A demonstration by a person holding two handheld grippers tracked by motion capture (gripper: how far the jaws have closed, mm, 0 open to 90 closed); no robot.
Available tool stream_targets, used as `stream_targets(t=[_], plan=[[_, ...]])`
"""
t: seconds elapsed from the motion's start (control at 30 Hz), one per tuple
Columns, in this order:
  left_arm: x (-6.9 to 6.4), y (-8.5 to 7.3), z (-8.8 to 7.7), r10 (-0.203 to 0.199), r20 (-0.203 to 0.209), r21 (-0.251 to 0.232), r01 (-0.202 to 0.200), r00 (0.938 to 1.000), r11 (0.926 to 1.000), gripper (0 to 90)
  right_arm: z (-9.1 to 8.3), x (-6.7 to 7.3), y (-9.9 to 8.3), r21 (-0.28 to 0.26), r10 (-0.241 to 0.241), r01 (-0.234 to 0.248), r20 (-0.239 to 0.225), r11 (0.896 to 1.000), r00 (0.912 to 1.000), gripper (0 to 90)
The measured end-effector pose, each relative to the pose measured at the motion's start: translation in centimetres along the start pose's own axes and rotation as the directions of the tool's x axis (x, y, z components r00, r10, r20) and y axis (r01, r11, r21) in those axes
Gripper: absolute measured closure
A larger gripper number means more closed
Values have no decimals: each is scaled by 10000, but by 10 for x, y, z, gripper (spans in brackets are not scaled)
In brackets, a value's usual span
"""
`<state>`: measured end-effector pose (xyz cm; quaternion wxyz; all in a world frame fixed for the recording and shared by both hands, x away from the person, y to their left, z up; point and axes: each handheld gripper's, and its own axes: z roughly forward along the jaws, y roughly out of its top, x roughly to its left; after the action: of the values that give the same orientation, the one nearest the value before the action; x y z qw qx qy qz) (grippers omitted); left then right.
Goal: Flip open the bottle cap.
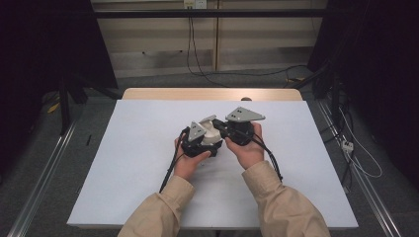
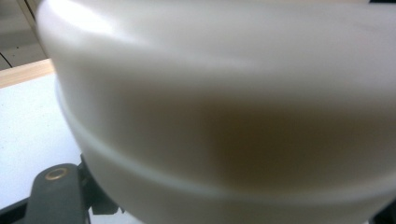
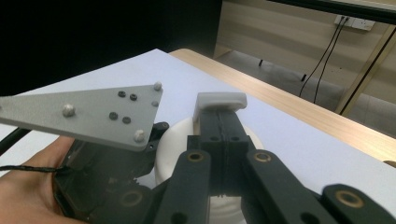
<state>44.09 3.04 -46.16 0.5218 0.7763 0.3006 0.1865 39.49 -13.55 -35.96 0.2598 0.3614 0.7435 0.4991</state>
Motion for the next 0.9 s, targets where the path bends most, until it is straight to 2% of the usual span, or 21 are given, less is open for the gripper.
stream_targets(t=[0.4, 0.67, 0.8, 0.9], plan=[[0, 0, 0, -13, 16, -3, 13, 10000, 10000, 186, 6, 3, 8, 29, -126, 126, -37, 9999, 9999, 900], [0, 0, 0, -10, 19, 15, 10, 10000, 10000, 186, 11, 0, 11, -2, -139, 139, 29, 9999, 9999, 900], [0, 0, 0, -6, 26, 27, 6, 10000, 10000, 186, 14, -2, 11, -44, 39, -38, 27, 10000, 10000, 900], [0, 0, 0, -9, 28, 31, 9, 10000, 10000, 187, 15, -2, 12, -25, -78, 78, 39, 10000, 10000, 900]])
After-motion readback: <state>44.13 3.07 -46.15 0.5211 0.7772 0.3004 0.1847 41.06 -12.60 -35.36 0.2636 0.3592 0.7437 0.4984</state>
